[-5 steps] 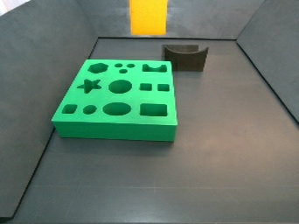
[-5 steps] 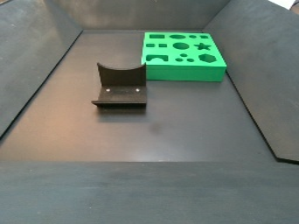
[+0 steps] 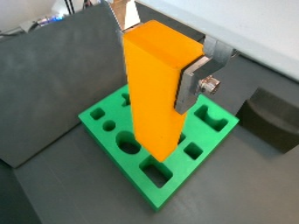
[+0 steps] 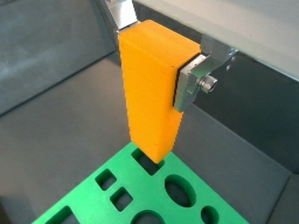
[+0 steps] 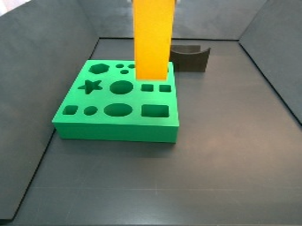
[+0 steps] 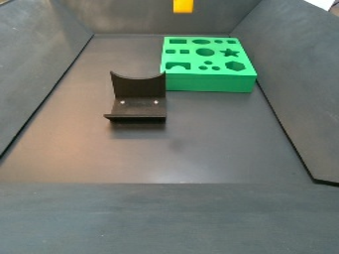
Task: Insert the rectangle object.
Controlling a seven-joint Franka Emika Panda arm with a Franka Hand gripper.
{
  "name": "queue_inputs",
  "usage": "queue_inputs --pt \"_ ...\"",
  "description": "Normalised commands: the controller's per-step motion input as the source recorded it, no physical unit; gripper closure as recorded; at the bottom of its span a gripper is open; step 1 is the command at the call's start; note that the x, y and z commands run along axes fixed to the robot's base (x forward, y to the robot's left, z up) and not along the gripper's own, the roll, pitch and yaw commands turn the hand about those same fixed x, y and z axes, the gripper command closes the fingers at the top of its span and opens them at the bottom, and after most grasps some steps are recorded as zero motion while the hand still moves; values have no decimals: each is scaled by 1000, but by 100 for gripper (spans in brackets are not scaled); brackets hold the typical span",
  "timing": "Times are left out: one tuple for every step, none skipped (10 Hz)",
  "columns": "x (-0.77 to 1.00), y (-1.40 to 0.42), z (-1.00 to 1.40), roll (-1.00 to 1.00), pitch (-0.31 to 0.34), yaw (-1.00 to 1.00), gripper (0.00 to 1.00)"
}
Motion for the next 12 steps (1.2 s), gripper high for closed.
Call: queue_inputs --pt "111 0 -994 63 0 9 100" --pt "86 0 -889 47 0 6 100" --pt "74 0 -860 11 0 9 100" --pt "60 0 -806 24 0 6 100" --pt "174 -14 -600 60 0 0 100" --pt "177 -51 -411 59 0 0 100" --pt "177 -60 -291 54 0 3 100" --pt "123 -40 -329 61 0 31 100" --pt "143 -34 -317 50 0 40 100" --pt "80 -46 -423 47 0 43 100" --pt "40 -66 -549 14 -37 26 100" --pt "0 -86 -603 0 -47 0 100"
